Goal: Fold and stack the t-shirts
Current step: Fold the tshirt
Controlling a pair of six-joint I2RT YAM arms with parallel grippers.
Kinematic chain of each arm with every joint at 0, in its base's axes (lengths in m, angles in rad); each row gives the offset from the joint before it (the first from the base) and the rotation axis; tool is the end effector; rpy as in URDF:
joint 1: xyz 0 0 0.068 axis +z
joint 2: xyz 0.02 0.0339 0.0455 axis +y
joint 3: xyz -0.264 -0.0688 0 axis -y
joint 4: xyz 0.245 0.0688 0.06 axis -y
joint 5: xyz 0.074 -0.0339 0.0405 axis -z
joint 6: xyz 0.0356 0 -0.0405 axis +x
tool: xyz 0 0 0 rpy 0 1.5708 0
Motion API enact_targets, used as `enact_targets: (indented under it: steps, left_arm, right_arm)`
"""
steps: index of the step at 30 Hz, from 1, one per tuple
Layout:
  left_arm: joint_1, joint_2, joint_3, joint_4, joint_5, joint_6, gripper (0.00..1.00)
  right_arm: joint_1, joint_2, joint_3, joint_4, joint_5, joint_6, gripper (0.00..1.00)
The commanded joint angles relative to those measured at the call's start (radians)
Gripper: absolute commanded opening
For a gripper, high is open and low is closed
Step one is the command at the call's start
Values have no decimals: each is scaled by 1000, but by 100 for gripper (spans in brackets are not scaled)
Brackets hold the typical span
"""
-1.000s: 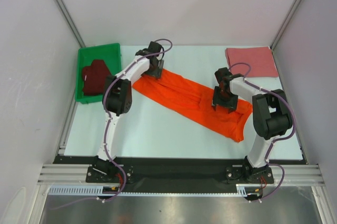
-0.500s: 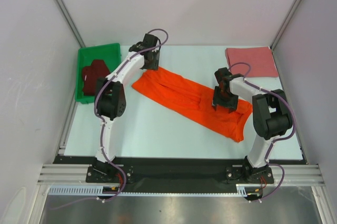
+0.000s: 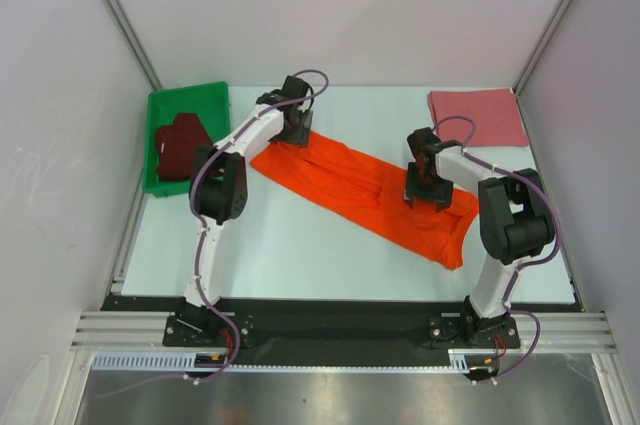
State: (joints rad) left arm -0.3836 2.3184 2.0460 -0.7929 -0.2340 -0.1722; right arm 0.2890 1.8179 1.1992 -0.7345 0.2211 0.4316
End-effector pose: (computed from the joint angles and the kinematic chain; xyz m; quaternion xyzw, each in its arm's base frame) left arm 0.4706 -0.1810 0.2039 0.0724 0.9593 0.0406 0.2698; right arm 0.3305 0.0901 0.1701 0.0823 0.9847 -0.0646 0.1397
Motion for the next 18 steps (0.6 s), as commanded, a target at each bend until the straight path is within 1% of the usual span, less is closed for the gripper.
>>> enact_targets:
  steps: [1, 2, 5, 10, 16, 17, 18]
  left_arm:
    - [-6, 99, 95, -40, -51, 34, 73]
    - [-6, 142, 141, -92, -62, 30, 73]
    - [-6, 191, 180, -178, -91, 16, 72]
    - [-12, 200, 148, -276, -76, -3, 70]
    - [-29, 122, -39, -350, 27, -1, 70]
    - [-32, 96, -126, -330, 68, -3, 70]
    - [-43, 70, -179, -313, 88, -9, 70]
  right_arm:
    - [4, 26, 16, 61, 14, -19, 72]
    - [4, 32, 14, 72, 8, -24, 72]
    - [4, 75, 20, 115, -23, -31, 71]
    - [7, 149, 52, 161, -60, -27, 70]
    - [21, 274, 155, 176, -69, -43, 70]
    - [27, 293, 196, 175, -69, -50, 70]
    - [32, 334, 226, 170, -69, -54, 70]
